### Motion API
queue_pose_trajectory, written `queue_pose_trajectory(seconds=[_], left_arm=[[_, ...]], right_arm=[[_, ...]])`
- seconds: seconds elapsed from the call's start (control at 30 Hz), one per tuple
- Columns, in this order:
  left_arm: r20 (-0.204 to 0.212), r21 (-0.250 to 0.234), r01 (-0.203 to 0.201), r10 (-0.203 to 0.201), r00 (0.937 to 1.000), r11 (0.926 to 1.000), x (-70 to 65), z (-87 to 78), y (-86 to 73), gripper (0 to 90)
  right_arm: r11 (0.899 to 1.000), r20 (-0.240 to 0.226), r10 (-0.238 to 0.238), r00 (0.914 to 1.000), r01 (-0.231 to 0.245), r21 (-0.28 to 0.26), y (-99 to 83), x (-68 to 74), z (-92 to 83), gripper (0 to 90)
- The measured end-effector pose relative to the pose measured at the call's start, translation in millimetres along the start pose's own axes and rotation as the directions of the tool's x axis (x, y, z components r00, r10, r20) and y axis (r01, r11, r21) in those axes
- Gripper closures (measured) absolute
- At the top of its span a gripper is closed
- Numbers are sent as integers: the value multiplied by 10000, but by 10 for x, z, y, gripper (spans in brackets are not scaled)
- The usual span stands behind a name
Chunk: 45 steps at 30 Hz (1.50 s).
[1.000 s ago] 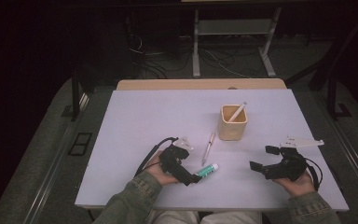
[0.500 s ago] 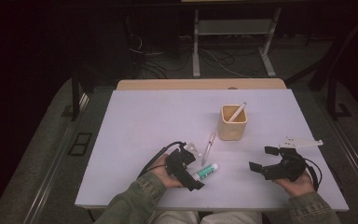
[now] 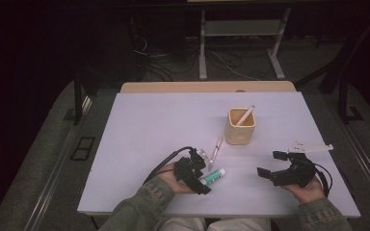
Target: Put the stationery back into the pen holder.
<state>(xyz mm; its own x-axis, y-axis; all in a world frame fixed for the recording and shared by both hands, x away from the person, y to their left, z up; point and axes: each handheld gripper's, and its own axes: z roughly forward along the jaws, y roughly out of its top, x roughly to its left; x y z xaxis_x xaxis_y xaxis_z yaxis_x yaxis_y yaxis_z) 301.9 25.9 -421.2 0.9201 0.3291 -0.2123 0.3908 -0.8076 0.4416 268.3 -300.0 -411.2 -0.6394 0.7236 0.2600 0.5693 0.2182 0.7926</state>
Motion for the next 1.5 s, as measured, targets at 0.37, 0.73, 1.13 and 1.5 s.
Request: queue_pose_trajectory(seconds=[0.37,0.73,1.13,1.5], left_arm=[[-484,541,-261,288,9984,9982,-37,38,28,548],[-1014,825,-525,607,9930,9952,-93,51,56,638],[-702,813,-540,598,9957,9952,-56,32,58,644],[-780,280,-851,870,9931,9960,44,-141,62,644]], right_arm=[[10000,-35,-12,10000,12,43,-1,-3,3,2],[10000,-36,49,10000,-49,62,-3,2,11,3],[9981,-350,-61,9994,82,604,57,24,52,3],[9912,-895,-318,9955,429,1253,254,53,84,3]])
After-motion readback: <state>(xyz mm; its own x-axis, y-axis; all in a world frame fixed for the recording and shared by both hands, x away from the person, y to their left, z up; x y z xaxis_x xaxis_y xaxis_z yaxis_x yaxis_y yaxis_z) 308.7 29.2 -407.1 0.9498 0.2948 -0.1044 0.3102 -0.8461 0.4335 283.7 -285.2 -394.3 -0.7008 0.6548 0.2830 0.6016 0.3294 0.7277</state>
